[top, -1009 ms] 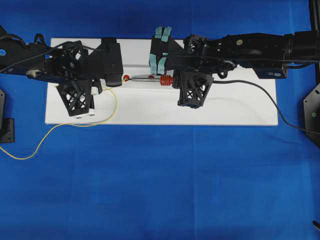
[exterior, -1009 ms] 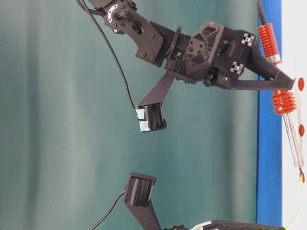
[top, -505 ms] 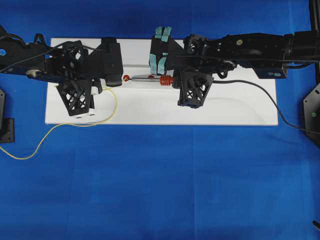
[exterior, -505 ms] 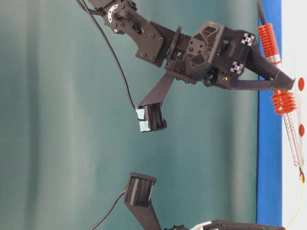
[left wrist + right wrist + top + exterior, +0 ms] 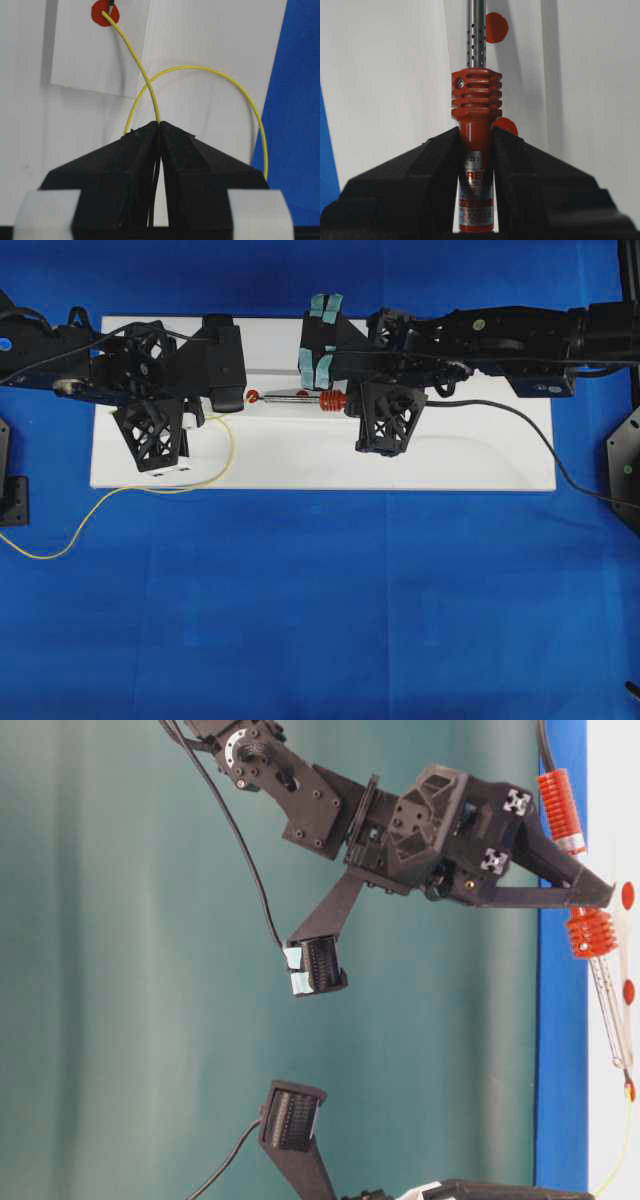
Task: Touch the tip of the soldering iron to the tip of the solder at the mark.
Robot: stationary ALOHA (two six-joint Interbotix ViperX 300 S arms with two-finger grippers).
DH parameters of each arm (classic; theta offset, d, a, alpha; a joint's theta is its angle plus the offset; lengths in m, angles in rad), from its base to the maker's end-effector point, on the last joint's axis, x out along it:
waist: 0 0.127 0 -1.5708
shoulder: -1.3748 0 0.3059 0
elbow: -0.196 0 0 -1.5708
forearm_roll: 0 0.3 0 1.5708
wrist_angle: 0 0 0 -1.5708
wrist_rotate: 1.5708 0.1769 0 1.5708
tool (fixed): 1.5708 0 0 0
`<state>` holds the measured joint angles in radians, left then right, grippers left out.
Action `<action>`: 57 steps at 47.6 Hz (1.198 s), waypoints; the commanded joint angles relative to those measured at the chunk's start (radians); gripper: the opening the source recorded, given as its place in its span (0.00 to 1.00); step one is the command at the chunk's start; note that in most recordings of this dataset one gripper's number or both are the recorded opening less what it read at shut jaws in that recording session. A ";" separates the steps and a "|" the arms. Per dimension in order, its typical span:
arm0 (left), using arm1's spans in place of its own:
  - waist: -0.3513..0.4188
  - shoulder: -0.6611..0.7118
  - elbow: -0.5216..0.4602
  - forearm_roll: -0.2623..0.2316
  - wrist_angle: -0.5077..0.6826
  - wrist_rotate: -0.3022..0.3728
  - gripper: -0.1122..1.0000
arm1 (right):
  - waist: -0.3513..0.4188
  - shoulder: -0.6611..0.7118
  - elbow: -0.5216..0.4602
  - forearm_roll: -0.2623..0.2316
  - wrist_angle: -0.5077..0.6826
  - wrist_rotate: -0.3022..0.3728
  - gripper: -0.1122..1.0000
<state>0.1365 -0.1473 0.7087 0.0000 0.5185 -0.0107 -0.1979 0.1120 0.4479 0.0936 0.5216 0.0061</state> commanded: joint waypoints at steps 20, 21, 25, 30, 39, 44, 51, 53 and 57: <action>0.003 -0.008 -0.021 0.003 -0.002 0.000 0.12 | 0.000 -0.014 -0.025 -0.003 -0.008 0.000 0.16; 0.003 -0.009 -0.021 0.003 -0.003 0.000 0.12 | 0.000 -0.014 -0.025 -0.003 -0.006 0.000 0.16; 0.003 -0.009 -0.021 0.003 -0.003 0.002 0.12 | 0.000 -0.014 -0.025 -0.003 -0.008 0.000 0.16; 0.003 -0.015 -0.018 0.003 0.000 0.000 0.12 | 0.000 -0.014 -0.023 -0.003 -0.008 0.000 0.16; 0.003 -0.051 -0.023 0.003 0.060 0.000 0.12 | 0.002 -0.014 -0.025 -0.003 -0.006 0.000 0.16; 0.003 -0.083 -0.018 0.003 0.083 -0.002 0.12 | 0.000 -0.014 -0.025 -0.003 -0.006 0.000 0.16; 0.003 -0.146 0.008 0.003 0.092 -0.011 0.12 | 0.000 -0.014 -0.023 -0.002 -0.008 0.000 0.16; 0.003 -0.164 0.017 0.003 0.094 -0.014 0.12 | 0.002 -0.014 -0.023 -0.003 -0.008 0.000 0.16; 0.003 -0.201 0.040 0.003 0.091 -0.017 0.12 | 0.000 -0.014 -0.023 -0.003 -0.006 0.000 0.16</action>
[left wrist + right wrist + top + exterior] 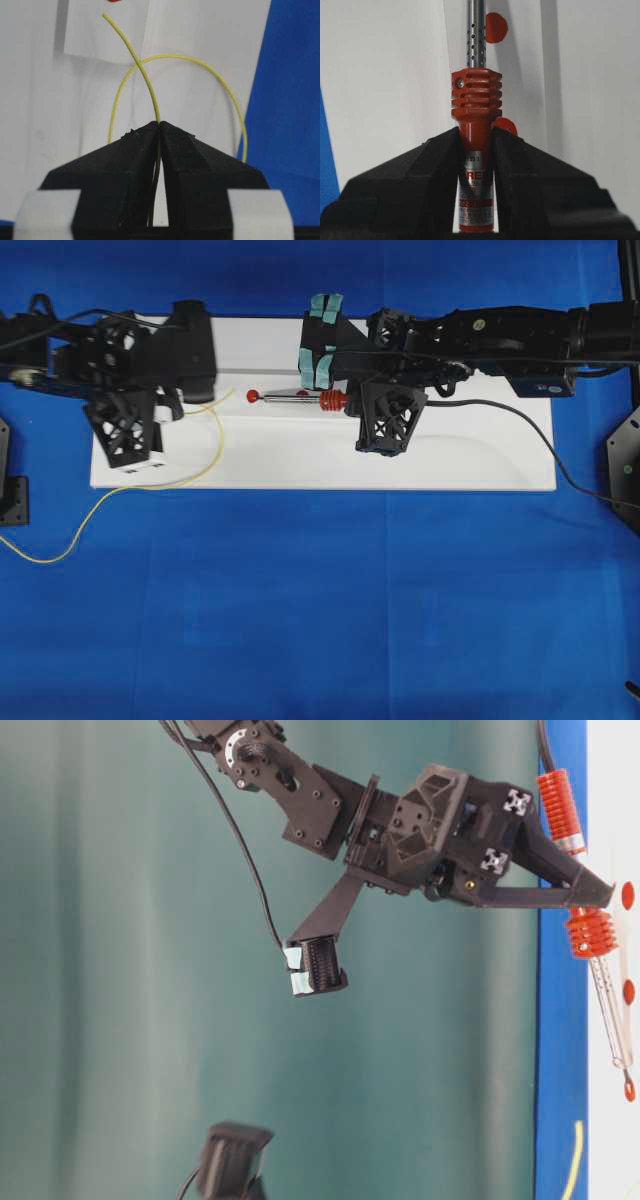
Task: Touch the tip of the soldering iron to the tip of the solder at the mark.
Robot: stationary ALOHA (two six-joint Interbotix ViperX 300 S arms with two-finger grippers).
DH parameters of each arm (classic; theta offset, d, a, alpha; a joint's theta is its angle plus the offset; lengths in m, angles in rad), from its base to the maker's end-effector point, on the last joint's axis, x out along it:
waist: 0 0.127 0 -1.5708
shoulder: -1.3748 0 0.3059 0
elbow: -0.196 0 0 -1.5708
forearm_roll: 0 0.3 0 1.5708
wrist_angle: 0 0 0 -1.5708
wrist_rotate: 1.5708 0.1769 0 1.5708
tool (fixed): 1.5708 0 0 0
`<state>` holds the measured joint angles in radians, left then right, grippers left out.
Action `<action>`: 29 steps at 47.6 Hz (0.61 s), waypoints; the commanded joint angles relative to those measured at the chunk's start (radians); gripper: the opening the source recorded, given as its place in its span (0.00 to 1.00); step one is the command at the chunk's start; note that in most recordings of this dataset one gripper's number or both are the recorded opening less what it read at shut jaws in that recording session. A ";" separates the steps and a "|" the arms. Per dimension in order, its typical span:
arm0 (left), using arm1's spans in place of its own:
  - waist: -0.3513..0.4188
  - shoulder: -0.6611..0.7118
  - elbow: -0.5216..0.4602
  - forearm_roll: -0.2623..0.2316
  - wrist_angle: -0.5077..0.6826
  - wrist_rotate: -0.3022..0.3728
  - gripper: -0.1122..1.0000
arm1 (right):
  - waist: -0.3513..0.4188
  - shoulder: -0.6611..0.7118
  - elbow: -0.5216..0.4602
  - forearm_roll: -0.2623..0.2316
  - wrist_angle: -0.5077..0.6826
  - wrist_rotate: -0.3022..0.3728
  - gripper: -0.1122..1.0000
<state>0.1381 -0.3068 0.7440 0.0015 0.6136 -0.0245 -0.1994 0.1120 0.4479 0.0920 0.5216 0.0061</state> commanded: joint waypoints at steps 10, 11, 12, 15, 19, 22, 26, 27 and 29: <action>0.002 -0.071 0.029 0.002 -0.014 -0.008 0.12 | 0.002 -0.014 -0.021 -0.002 -0.008 0.000 0.16; 0.002 -0.071 0.029 0.002 -0.015 -0.006 0.12 | 0.002 -0.014 -0.023 -0.002 -0.008 0.000 0.16; 0.002 -0.071 0.029 0.002 -0.017 -0.006 0.12 | 0.002 -0.014 -0.023 -0.002 -0.008 0.000 0.16; 0.002 -0.071 0.029 0.002 -0.021 -0.006 0.12 | 0.002 -0.017 -0.023 -0.002 -0.008 0.000 0.16; 0.002 -0.071 0.031 0.002 -0.028 -0.005 0.12 | 0.002 -0.031 -0.017 -0.002 -0.009 0.002 0.16; 0.002 -0.072 0.031 0.002 -0.028 -0.006 0.12 | 0.002 -0.055 -0.008 -0.006 -0.009 0.002 0.16; 0.002 -0.072 0.031 0.002 -0.028 -0.006 0.12 | 0.002 -0.095 0.012 -0.015 -0.009 0.005 0.16; 0.002 -0.072 0.031 0.002 -0.028 -0.006 0.12 | 0.002 -0.104 0.018 -0.018 -0.009 0.005 0.16; 0.002 -0.072 0.031 0.002 -0.026 -0.006 0.12 | 0.002 -0.120 0.031 -0.020 -0.008 0.006 0.16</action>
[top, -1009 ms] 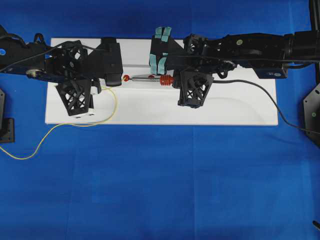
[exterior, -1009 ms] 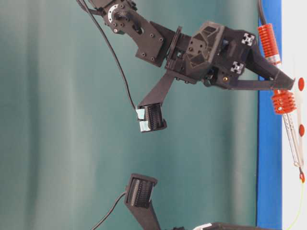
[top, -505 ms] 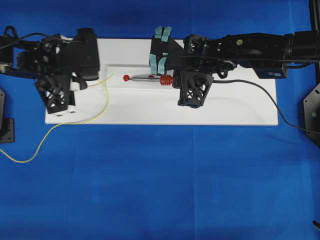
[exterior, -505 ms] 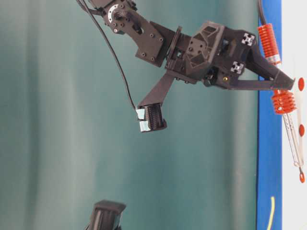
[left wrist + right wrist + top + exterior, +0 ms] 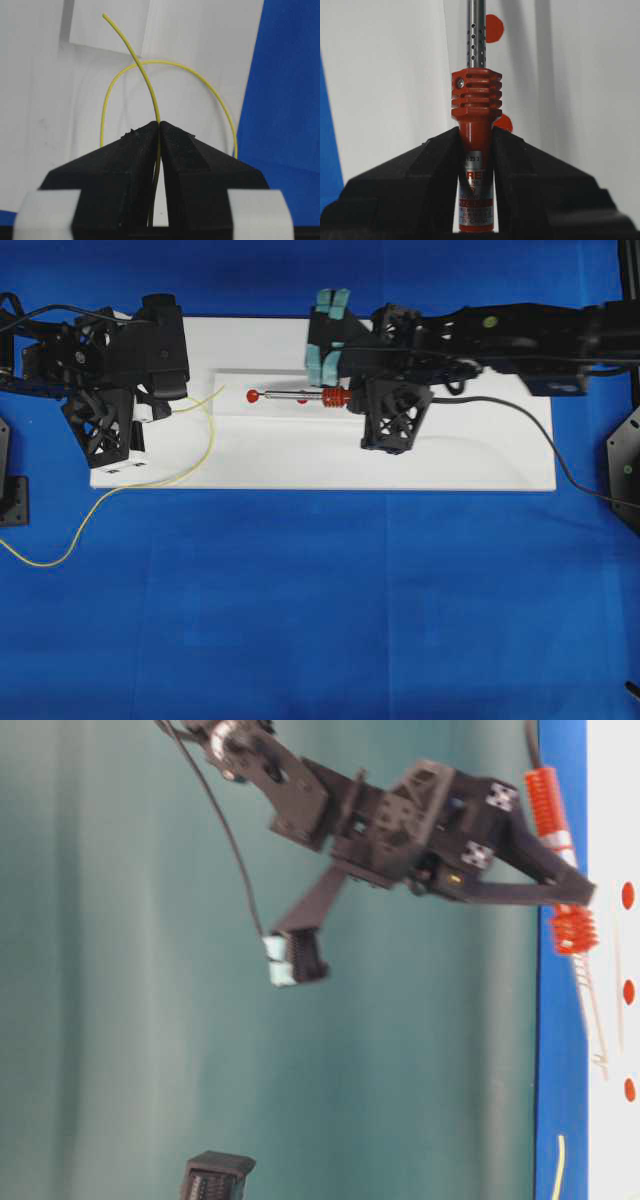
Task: Touch the tip of the soldering iron to the tip of the solder at the mark.
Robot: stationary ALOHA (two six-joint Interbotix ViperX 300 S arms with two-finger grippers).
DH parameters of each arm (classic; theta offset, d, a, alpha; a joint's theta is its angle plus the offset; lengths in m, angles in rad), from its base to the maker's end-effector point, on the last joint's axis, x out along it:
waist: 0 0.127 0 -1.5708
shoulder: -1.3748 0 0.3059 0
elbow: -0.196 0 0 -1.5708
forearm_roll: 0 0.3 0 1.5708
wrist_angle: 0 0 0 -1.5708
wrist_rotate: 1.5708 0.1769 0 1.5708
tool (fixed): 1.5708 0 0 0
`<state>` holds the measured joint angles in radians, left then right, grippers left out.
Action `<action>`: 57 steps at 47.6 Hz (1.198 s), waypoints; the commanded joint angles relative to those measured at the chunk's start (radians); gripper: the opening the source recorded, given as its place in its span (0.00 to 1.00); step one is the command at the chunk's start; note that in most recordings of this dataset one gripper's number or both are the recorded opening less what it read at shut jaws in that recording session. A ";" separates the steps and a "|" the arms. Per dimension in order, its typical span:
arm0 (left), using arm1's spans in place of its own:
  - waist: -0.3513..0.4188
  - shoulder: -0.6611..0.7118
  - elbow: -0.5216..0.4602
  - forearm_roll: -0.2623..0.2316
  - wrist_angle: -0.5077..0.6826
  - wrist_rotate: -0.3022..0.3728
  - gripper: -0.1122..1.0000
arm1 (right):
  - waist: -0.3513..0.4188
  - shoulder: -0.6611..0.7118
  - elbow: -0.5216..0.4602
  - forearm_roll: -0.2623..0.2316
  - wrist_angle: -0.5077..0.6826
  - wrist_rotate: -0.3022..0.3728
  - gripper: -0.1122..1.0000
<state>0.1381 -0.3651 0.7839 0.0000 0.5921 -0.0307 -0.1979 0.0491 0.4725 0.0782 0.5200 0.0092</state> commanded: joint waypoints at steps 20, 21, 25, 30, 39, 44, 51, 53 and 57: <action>0.002 -0.015 -0.008 0.003 -0.008 0.000 0.12 | -0.003 -0.222 0.189 -0.012 -0.008 0.081 0.16; 0.002 -0.014 -0.008 0.003 -0.008 0.000 0.12 | -0.003 -0.227 0.193 -0.014 -0.008 0.086 0.16; 0.002 -0.014 -0.008 0.003 -0.014 0.000 0.12 | -0.003 -0.241 0.209 -0.025 -0.009 0.101 0.16; 0.002 -0.011 -0.011 0.003 -0.021 0.000 0.12 | -0.003 -0.242 0.209 -0.046 -0.014 0.120 0.16; -0.011 0.015 -0.038 0.003 -0.034 0.000 0.12 | -0.003 -0.238 0.206 -0.066 -0.018 0.129 0.16; -0.018 0.054 -0.077 0.003 -0.034 0.002 0.12 | -0.003 -0.238 0.206 -0.066 -0.021 0.130 0.16; -0.031 0.130 -0.141 0.003 -0.034 0.006 0.12 | -0.003 -0.238 0.207 -0.066 -0.021 0.130 0.16; -0.032 0.152 -0.160 0.003 -0.034 0.008 0.12 | -0.003 -0.238 0.207 -0.066 -0.021 0.130 0.16; -0.034 0.195 -0.193 0.003 -0.035 0.012 0.12 | -0.003 -0.238 0.209 -0.067 -0.021 0.130 0.16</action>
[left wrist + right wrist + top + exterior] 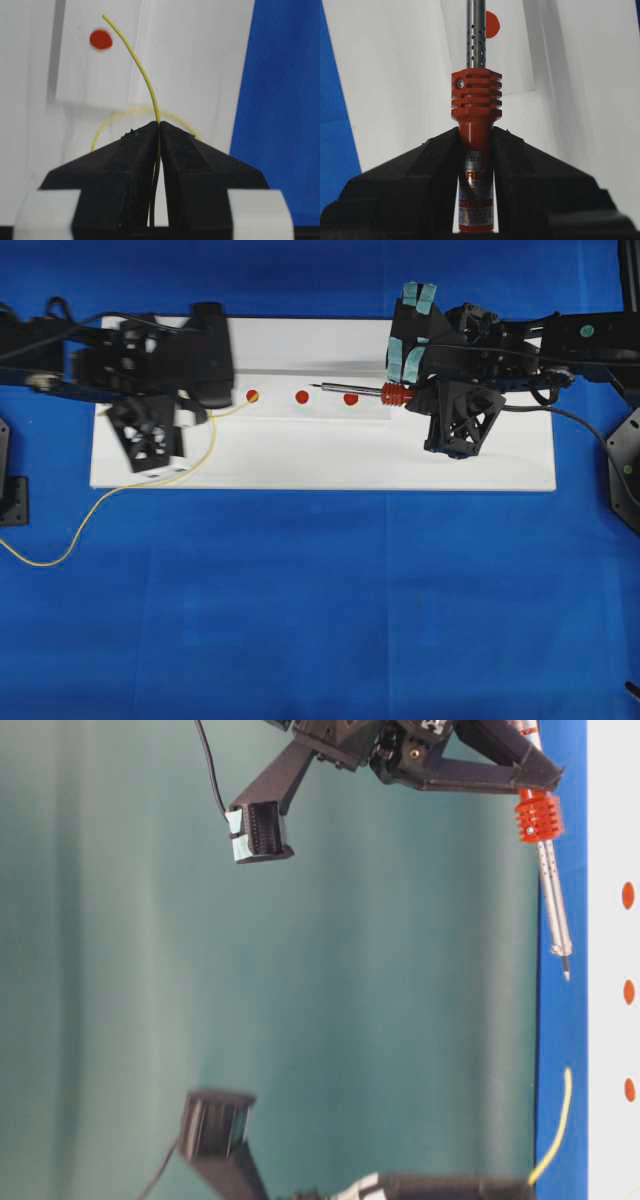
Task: Touch the tip of the soldering iron to the tip of the solder at the mark.
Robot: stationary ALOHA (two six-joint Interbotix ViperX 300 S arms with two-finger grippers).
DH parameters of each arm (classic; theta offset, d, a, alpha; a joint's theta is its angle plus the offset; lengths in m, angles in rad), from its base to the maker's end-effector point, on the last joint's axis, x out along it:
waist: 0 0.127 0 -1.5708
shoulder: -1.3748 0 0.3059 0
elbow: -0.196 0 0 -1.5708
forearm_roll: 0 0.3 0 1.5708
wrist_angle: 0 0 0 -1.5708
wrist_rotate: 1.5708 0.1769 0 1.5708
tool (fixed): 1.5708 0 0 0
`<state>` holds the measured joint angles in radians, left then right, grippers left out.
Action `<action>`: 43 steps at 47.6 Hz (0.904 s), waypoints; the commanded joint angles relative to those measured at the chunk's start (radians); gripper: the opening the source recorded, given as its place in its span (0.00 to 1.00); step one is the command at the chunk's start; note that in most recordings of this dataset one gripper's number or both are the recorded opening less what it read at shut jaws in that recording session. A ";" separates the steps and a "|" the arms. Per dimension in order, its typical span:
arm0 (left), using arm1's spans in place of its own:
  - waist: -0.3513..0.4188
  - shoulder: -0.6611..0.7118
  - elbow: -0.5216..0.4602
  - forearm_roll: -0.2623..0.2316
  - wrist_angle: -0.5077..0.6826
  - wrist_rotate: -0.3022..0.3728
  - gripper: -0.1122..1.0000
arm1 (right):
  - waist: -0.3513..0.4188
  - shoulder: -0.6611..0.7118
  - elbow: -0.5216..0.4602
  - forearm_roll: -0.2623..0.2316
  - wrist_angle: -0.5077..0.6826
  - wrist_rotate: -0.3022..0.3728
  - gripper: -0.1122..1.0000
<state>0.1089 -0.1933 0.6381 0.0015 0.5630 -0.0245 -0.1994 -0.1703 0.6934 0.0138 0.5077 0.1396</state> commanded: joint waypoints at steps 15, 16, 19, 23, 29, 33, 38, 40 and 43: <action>-0.002 0.166 -0.144 0.002 -0.028 0.008 0.12 | -0.002 -0.017 -0.006 -0.002 -0.011 0.000 0.16; 0.000 0.172 -0.147 0.002 -0.035 0.008 0.12 | -0.002 -0.017 -0.005 -0.002 -0.012 0.000 0.16; 0.003 0.183 -0.150 0.002 -0.048 0.006 0.12 | -0.002 -0.015 0.000 -0.002 -0.015 0.000 0.16; 0.005 0.189 -0.149 0.002 -0.051 0.003 0.12 | -0.002 -0.015 0.005 -0.003 -0.021 0.000 0.16; 0.006 0.193 -0.143 0.002 -0.048 -0.003 0.12 | -0.002 -0.015 0.008 -0.002 -0.023 0.000 0.16; 0.006 0.195 -0.141 0.002 -0.046 -0.003 0.12 | -0.002 -0.014 0.009 -0.002 -0.025 0.000 0.16; 0.006 0.199 -0.141 0.002 -0.046 -0.003 0.12 | -0.002 -0.011 0.008 -0.003 -0.032 0.000 0.16; 0.006 0.202 -0.140 0.002 -0.046 -0.003 0.12 | -0.002 -0.009 0.008 -0.003 -0.032 0.000 0.16; 0.006 0.206 -0.138 0.002 -0.046 -0.003 0.12 | -0.002 -0.008 0.008 -0.003 -0.032 0.000 0.16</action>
<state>0.1135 0.0215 0.5108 0.0015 0.5200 -0.0276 -0.1994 -0.1703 0.7118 0.0123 0.4832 0.1427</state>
